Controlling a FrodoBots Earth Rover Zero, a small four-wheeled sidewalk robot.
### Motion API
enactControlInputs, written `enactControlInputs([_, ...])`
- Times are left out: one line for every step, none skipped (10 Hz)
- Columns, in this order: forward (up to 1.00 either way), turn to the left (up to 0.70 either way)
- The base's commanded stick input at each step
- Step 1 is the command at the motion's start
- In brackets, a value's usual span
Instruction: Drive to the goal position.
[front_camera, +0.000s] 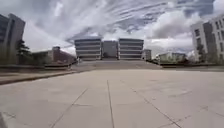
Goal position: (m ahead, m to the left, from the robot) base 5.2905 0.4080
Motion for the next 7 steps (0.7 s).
enactControlInputs([1.00, 0.00])
enactControlInputs([1.00, 0.00])
enactControlInputs([1.00, 0.00])
enactControlInputs([1.00, 0.00])
enactControlInputs([1.00, 0.00])
enactControlInputs([1.00, 0.00])
enactControlInputs([1.00, 0.00])
